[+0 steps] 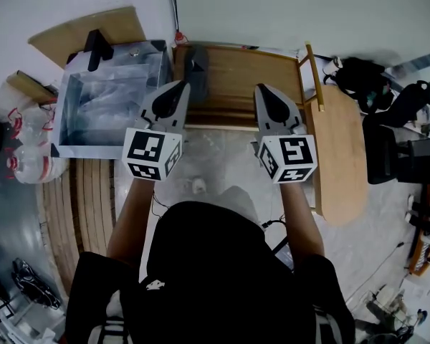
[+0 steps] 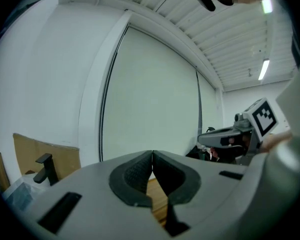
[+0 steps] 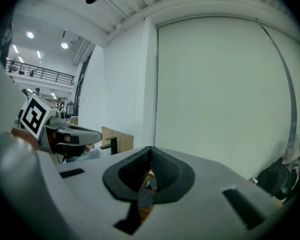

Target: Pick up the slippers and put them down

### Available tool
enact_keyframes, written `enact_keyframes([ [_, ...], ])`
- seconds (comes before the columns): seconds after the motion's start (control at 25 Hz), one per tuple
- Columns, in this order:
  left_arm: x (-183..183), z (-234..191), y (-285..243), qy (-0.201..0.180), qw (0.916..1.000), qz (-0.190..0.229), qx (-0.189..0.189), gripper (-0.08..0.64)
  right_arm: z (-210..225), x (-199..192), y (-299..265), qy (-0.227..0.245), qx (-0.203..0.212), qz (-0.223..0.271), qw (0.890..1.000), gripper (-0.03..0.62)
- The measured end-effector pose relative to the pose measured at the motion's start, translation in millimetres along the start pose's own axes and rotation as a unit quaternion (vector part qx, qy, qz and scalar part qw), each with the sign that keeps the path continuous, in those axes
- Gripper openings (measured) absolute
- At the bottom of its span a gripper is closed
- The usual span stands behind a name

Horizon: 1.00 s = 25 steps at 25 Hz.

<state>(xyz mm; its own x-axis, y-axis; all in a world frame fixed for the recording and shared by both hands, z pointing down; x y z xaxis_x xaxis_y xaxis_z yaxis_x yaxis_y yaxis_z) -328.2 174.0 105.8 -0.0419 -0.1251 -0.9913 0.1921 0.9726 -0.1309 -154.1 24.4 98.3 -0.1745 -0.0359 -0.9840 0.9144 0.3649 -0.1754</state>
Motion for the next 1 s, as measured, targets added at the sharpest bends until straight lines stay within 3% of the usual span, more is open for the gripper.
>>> enact_keyframes([
  [0.44,-11,-17,-40,0.007,0.9998,-0.018,0.002,0.005,23,-5,-46,-0.006,0.012,-0.011,1.000,0.000],
  [0.8,-20,-28,-86,0.015,0.9987,-0.035,0.034,0.005,58,-11,-98,-0.010,0.052,-0.018,0.998,0.000],
  [1.0,-29,-30,-114,-0.006,0.9972,-0.053,0.053,0.005,79,-17,-127,-0.013,0.071,-0.031,0.997,-0.002],
])
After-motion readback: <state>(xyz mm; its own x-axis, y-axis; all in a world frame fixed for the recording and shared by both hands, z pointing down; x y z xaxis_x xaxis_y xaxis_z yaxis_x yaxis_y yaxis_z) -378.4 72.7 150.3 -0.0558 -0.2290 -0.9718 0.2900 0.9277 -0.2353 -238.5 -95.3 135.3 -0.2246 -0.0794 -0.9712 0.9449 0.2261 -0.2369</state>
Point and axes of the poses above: the fingertips, and each gripper's own axes: y backward along the fingers, z to its right, x out of its top, the point moved 9 cm from there along y, backward along the fingers, and after that the axes turned 1 degree about -y, right-handed, at the moved point
